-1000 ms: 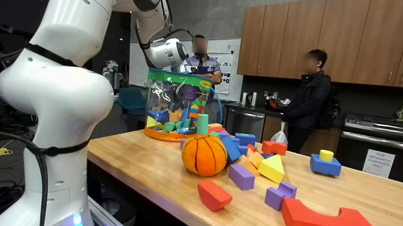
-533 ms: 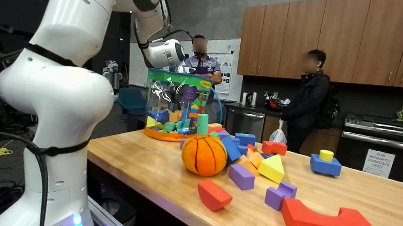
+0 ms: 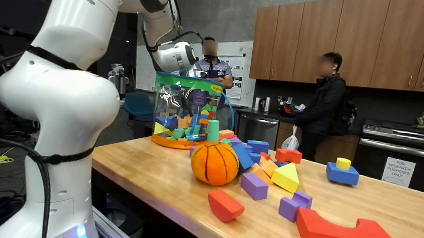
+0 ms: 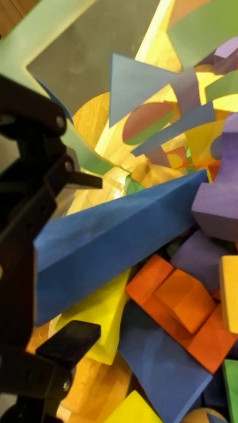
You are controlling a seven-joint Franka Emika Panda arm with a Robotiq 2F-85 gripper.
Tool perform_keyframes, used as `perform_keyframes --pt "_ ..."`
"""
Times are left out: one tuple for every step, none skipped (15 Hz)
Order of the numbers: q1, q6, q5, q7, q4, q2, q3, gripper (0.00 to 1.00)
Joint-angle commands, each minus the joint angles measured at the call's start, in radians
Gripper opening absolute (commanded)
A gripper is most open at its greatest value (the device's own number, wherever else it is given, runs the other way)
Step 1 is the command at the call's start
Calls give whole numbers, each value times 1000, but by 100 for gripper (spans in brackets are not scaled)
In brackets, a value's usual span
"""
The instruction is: Remove one blue block from the clear bag.
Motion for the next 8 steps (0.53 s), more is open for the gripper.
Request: perform_keyframes --pt "16 6 -38 41 1 -5 -22 100" --pt "17 7 -47 50 1 -4 -24 100" --pt "17 6 -55 58 2 -2 -26 100" --pt "17 3 -60 63 5 1 -26 100" --pt "17 1 -59 66 6 3 -25 100" --pt "16 0 -58 65 7 5 -24 100" --pt "15 -2 -54 61 7 7 -22 100" --pt "15 -2 -52 58 7 8 -22 75"
